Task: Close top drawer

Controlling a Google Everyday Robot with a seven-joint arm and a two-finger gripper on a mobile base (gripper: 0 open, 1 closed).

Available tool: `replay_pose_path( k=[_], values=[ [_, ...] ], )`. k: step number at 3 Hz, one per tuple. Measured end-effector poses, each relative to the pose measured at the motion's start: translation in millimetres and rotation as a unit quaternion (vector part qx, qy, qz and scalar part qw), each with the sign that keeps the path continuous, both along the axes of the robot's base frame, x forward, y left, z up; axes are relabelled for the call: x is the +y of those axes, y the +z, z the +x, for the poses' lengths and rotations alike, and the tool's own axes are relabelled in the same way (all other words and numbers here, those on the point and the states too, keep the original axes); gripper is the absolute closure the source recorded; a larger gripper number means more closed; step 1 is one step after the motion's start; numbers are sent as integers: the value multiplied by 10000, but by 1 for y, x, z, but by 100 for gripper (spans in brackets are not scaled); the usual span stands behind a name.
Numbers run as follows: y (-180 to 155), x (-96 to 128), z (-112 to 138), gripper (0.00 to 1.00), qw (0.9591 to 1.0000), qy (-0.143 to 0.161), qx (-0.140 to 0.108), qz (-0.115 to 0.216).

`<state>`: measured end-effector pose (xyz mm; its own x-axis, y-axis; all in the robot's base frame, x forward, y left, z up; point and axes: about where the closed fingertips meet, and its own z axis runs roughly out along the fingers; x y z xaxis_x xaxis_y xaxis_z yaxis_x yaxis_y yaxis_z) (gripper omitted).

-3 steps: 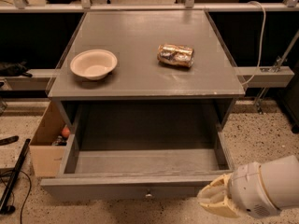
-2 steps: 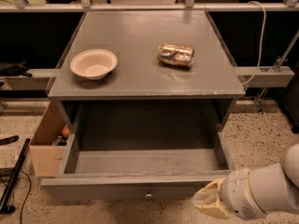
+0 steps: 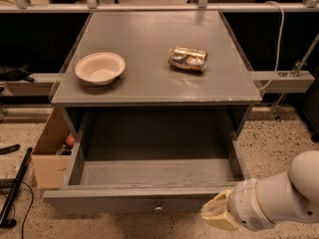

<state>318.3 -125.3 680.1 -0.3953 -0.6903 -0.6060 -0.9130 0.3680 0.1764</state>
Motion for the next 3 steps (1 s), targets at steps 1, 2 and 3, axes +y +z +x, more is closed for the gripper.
replay_pose_path(
  k=[1,2,3],
  values=[
    [-35,12,10,100,9996,64,261,-61],
    [-61,18,24,100,9991,69,396,-132],
    [-61,18,23,81,9991,69,396,-132]
  ],
)
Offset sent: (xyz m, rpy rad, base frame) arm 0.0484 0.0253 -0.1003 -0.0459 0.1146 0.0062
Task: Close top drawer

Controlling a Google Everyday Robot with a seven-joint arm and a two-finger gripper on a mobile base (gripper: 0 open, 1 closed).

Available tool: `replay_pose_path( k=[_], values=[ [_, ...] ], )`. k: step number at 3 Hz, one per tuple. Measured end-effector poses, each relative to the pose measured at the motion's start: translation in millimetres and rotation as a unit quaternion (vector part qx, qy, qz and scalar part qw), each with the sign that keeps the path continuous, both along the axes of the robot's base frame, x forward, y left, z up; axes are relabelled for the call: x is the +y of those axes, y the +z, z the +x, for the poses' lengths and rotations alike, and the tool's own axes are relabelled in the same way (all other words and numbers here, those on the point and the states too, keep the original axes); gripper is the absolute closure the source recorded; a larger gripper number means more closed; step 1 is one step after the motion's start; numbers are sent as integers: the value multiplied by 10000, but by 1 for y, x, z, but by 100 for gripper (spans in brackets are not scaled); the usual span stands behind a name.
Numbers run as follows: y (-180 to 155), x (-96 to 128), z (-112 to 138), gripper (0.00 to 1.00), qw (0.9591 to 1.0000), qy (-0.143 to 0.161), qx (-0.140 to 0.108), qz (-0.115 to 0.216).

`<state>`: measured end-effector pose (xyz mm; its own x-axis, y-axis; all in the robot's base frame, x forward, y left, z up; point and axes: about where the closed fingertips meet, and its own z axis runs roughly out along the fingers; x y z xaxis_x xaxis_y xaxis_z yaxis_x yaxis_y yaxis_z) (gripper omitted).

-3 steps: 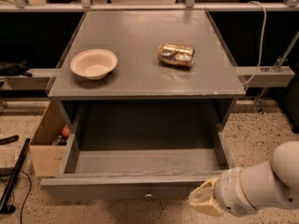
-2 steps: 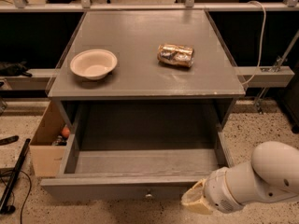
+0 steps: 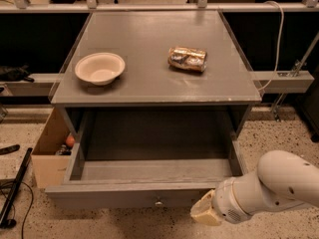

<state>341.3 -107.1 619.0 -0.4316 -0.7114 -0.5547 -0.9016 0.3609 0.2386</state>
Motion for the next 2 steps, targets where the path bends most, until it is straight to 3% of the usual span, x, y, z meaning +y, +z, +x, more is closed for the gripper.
replay_pose_path(
  k=[1,2],
  values=[
    [0,0,0,50,10000,2,-2,-1],
    [0,0,0,27,10000,2,-4,-2]
  ],
)
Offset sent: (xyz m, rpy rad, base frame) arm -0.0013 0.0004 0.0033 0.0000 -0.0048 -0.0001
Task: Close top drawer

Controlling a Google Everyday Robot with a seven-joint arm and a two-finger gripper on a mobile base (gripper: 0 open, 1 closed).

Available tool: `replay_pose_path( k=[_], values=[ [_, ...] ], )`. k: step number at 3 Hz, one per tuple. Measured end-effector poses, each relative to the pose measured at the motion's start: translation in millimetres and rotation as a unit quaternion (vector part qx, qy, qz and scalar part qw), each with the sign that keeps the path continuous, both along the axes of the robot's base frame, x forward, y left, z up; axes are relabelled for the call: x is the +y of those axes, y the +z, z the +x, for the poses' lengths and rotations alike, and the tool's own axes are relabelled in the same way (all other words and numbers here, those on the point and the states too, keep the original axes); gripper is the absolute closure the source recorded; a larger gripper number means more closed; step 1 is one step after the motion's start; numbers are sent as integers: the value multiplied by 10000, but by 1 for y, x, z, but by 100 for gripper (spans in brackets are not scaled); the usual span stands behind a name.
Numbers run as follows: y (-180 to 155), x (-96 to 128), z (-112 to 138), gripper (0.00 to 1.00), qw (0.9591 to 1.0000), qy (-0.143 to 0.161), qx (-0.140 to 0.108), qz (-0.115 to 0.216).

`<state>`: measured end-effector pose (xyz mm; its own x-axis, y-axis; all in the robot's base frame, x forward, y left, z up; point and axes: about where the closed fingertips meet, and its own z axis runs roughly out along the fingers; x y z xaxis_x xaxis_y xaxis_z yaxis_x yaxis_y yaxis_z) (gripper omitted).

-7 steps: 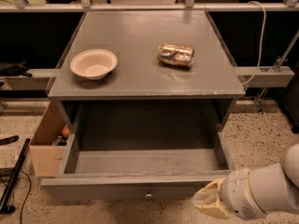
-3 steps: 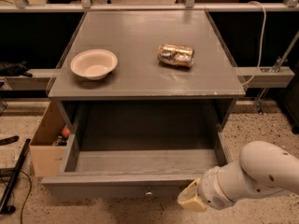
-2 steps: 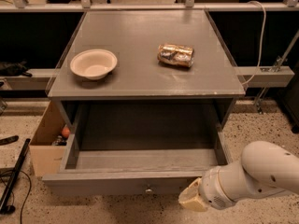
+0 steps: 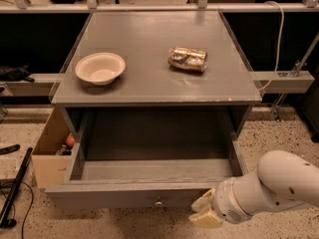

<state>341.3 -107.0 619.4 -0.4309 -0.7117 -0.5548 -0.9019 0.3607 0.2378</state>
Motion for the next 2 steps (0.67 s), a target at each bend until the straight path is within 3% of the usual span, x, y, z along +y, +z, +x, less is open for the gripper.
replay_pose_path(
  k=[1,2],
  values=[
    [21,-3,12,4,9998,-10,-199,-84],
    [28,-4,19,0,9996,-23,-276,-111]
  ],
)
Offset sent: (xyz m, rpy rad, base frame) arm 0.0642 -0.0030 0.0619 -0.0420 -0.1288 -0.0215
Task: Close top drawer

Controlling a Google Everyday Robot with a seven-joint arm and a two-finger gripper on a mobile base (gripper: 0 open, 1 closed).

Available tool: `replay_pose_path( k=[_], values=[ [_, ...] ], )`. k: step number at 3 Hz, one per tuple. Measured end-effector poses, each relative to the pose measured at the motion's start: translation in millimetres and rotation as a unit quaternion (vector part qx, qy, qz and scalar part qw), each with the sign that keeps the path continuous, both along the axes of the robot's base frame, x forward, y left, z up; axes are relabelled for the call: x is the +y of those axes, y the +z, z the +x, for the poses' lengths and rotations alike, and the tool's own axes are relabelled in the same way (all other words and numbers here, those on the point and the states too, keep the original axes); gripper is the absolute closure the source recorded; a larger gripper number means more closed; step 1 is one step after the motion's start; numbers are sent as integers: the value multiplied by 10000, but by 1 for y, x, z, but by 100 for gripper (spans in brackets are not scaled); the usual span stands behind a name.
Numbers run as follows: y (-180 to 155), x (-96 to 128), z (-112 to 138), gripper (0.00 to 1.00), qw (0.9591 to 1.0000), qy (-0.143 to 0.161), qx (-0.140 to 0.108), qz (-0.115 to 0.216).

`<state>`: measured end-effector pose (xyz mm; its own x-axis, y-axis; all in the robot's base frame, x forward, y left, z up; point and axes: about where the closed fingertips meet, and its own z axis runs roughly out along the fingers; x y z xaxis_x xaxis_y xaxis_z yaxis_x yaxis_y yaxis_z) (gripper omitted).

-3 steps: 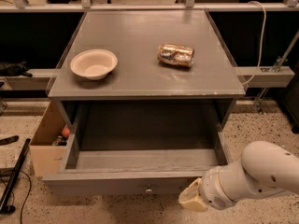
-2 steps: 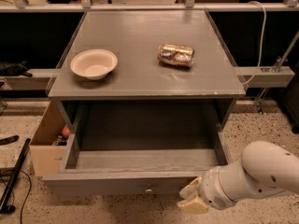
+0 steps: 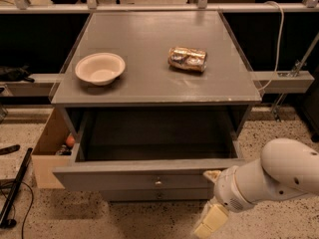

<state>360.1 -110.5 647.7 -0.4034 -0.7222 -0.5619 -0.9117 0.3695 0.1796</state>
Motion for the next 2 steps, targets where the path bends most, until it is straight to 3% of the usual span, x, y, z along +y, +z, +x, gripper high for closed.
replay_pose_path(
  k=[2],
  values=[
    [8,19,62,0,9996,76,-261,36]
  ],
)
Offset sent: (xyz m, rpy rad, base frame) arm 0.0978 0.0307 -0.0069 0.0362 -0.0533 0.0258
